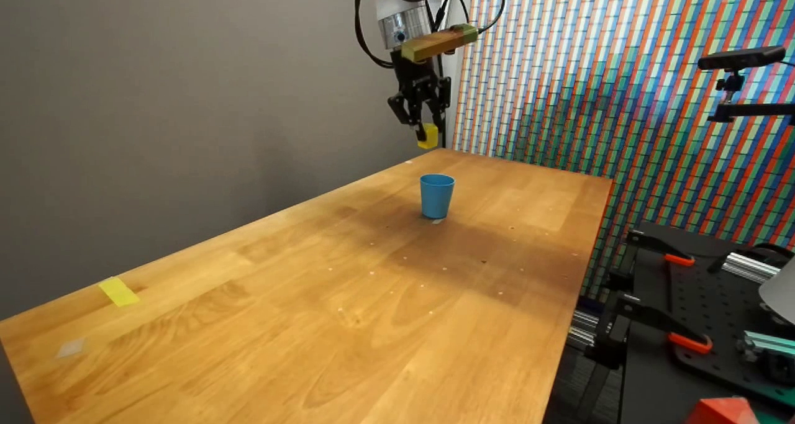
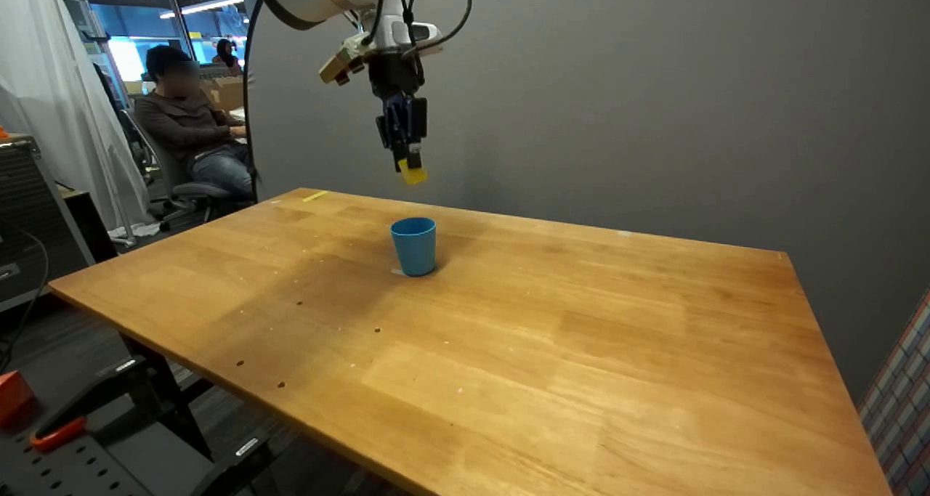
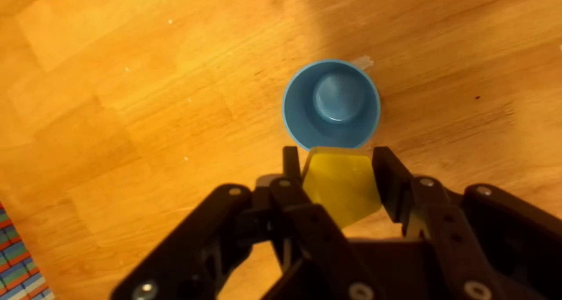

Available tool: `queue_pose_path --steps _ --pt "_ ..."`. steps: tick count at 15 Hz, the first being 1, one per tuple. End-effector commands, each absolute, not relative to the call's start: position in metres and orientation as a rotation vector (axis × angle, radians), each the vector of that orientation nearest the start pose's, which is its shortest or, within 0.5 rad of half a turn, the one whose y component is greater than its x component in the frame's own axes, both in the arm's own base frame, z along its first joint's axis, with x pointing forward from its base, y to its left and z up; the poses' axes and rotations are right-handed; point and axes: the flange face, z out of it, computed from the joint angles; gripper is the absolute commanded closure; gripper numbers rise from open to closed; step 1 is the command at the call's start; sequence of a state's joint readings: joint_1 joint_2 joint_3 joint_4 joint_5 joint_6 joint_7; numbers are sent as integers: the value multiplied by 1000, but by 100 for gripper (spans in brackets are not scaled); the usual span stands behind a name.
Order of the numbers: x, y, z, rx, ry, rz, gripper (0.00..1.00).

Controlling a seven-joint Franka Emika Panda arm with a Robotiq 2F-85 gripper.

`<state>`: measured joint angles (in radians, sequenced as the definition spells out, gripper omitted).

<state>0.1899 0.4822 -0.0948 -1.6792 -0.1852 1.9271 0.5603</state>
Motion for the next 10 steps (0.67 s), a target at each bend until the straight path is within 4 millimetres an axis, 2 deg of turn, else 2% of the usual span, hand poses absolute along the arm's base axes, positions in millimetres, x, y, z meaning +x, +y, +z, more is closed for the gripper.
queue_pose_path --steps 1,6,10 --pt "641 47 285 -3320 706 304 80" --pt "639 51 253 -3284 698 344 80" --pt "636 49 239 -3251 722 357 80"
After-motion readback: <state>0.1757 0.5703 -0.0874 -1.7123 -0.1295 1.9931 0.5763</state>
